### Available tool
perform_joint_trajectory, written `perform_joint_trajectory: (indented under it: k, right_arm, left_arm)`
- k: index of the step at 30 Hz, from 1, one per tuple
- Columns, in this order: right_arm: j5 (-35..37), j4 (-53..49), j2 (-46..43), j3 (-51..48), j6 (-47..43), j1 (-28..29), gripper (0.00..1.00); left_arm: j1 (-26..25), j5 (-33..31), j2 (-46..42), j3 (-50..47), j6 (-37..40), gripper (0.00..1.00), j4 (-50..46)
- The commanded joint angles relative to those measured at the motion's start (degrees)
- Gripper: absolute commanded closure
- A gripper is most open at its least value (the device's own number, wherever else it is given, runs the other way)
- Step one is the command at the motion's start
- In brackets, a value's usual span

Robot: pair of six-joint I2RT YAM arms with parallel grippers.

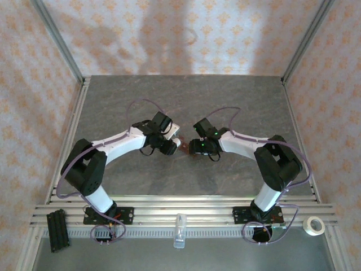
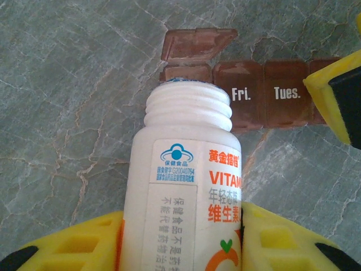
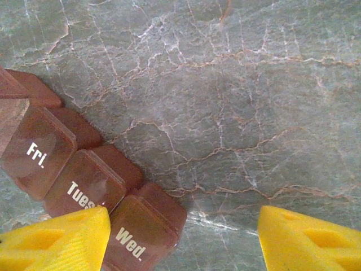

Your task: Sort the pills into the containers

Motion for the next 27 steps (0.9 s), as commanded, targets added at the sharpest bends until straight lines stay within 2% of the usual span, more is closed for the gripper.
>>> perform_joint_trajectory:
  k: [1, 10, 27]
  right_arm:
    - [2.17, -0.10, 1.16, -1.46, 0.79, 0.28, 0.31]
    - [2.10, 0.15, 1.01, -2.26, 0.85, 0.24, 0.31]
    - [1.58, 1.19, 0.61, -3.52, 1.32, 0.29, 0.31]
  left_arm:
    - [-0.73, -1.85, 1.15, 2.78, 1.86, 1.00, -4.39]
    - [-1.20, -2.06, 3.54, 6.35, 2.92, 1.00, -8.04]
    - [-2.78, -6.78, 9.30, 14.36, 5.45, 1.00, -17.44]
